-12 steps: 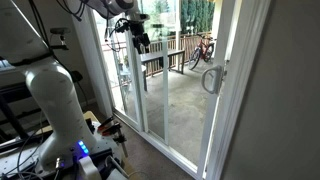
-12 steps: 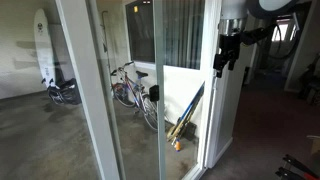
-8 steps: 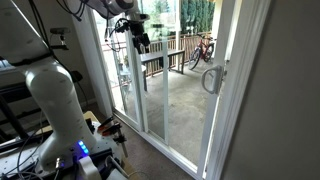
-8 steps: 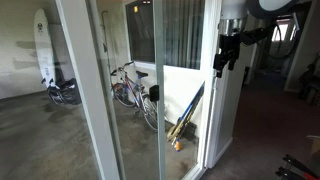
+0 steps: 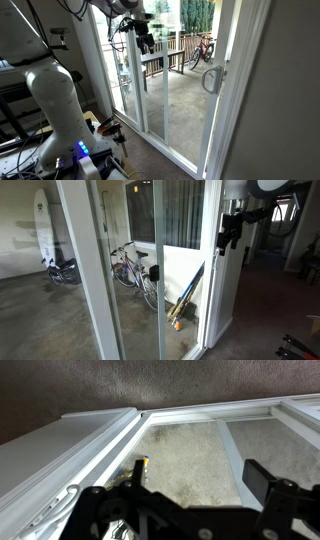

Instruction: Slide open the door

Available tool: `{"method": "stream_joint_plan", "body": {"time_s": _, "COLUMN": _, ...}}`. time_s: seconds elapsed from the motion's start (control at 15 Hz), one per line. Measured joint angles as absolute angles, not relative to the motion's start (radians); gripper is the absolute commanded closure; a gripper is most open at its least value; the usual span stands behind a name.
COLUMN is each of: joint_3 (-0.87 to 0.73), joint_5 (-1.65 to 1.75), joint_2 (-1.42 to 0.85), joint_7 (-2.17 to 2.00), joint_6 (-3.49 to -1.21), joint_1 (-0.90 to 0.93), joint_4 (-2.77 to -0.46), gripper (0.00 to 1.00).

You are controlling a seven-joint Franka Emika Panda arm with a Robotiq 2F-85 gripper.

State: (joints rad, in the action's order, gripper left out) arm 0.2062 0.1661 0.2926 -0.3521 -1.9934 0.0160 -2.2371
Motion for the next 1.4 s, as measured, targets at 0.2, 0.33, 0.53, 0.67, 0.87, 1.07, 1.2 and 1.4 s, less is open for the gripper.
{"method": "stream_joint_plan", "body": {"time_s": 0.2, "joint_3": 0.086, "joint_5": 0.166, "joint_2": 0.317, "joint_7": -0.178, "joint_6": -2.045, "joint_1": 0.0, "joint_4": -2.271, "gripper": 0.0}}
{"method": "stream_joint_plan", "body": {"time_s": 0.33, "joint_3": -0.003, "joint_5": 0.166, "joint_2": 0.333, "joint_7": -0.039, "joint_6": -2.123, "joint_1": -0.021, "joint_4": -2.292, "gripper": 0.0}}
{"method": "stream_joint_plan", "body": {"time_s": 0.53, "joint_3": -0.138, "joint_5": 0.135, "joint_2": 0.341, "joint_7": 0.149, "joint_6": -2.26, "joint_1": -0.052, "joint_4": -2.304, "gripper": 0.0}}
{"method": "stream_joint_plan", "body": {"time_s": 0.67, "joint_3": -0.21, "joint_5": 0.082, "joint_2": 0.341, "joint_7": 0.244, "joint_6": -2.324, "joint_1": -0.062, "joint_4": -2.304, "gripper": 0.0}}
{"method": "stream_joint_plan", "body": {"time_s": 0.87, "joint_3": -0.28, "joint_5": -0.017, "joint_2": 0.336, "joint_7": 0.343, "joint_6": -2.351, "joint_1": -0.062, "joint_4": -2.3, "gripper": 0.0}}
{"method": "stream_joint_plan", "body": {"time_s": 1.07, "joint_3": -0.298, "joint_5": -0.053, "joint_2": 0.322, "joint_7": 0.351, "joint_6": -2.348, "joint_1": -0.062, "joint_4": -2.29, "gripper": 0.0}}
{"method": "stream_joint_plan", "body": {"time_s": 1.2, "joint_3": -0.297, "joint_5": -0.055, "joint_2": 0.316, "joint_7": 0.351, "joint_6": -2.348, "joint_1": -0.061, "joint_4": -2.288, "gripper": 0.0}}
{"method": "stream_joint_plan", "body": {"time_s": 1.4, "joint_3": -0.297, "joint_5": -0.055, "joint_2": 0.315, "joint_7": 0.351, "joint_6": -2.348, "joint_1": -0.061, "joint_4": -2.287, "gripper": 0.0}}
